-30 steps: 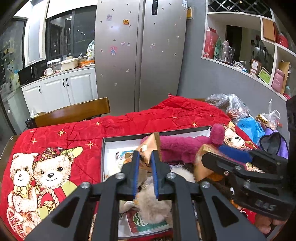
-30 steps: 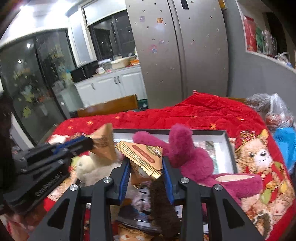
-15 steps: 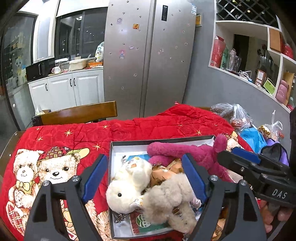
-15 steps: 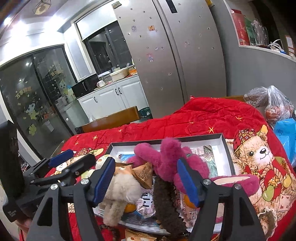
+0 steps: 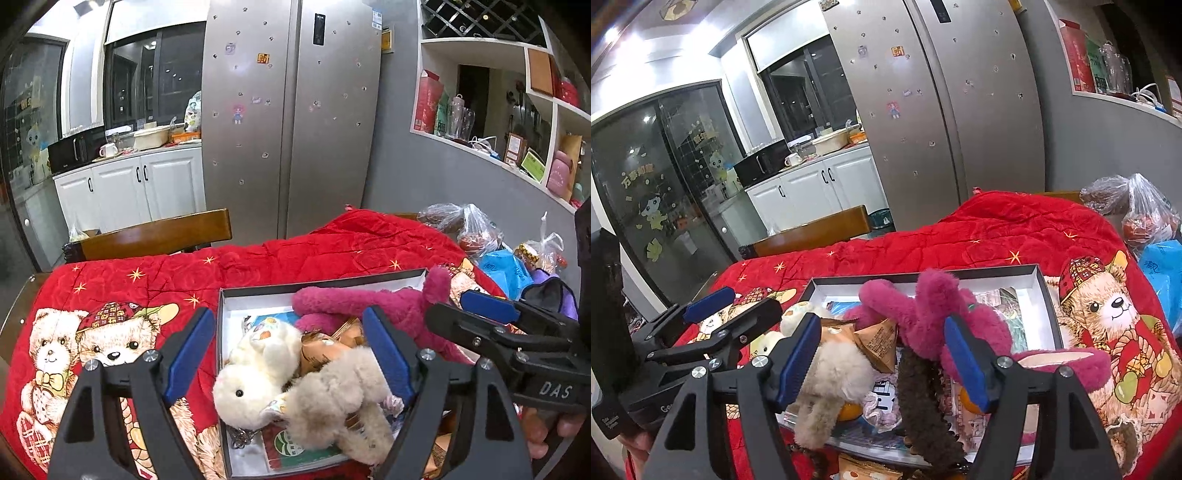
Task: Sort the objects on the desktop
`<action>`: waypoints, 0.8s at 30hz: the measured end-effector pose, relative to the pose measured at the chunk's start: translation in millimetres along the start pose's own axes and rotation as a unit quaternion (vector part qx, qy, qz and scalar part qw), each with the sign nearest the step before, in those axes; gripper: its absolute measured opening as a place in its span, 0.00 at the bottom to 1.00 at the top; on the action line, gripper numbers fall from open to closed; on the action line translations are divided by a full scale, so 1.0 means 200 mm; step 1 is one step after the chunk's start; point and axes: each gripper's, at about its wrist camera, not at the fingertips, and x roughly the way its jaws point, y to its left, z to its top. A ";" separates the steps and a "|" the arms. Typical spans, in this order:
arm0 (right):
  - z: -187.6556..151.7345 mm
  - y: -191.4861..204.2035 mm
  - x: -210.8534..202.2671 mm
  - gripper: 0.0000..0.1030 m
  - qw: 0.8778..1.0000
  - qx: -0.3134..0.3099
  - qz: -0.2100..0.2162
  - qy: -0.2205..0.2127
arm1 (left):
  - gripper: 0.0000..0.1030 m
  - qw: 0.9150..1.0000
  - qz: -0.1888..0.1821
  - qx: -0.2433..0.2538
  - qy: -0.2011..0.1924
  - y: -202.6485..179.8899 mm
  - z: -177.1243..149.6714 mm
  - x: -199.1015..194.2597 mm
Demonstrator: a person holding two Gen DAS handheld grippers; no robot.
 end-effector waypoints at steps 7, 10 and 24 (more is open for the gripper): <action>0.01 0.03 -0.03 0.81 1.000 -0.020 -0.002 -0.008 | 0.96 1.000 0.012 0.006 -0.016 0.00 0.00 -0.01; 0.02 0.03 -0.05 0.83 1.000 -0.022 -0.003 -0.012 | 0.99 1.000 0.000 -0.010 -0.019 0.03 0.01 -0.03; 0.07 0.25 -0.59 1.00 0.993 -0.058 -0.023 -0.100 | 0.99 0.996 -0.014 -0.023 -0.087 -0.04 0.04 -0.72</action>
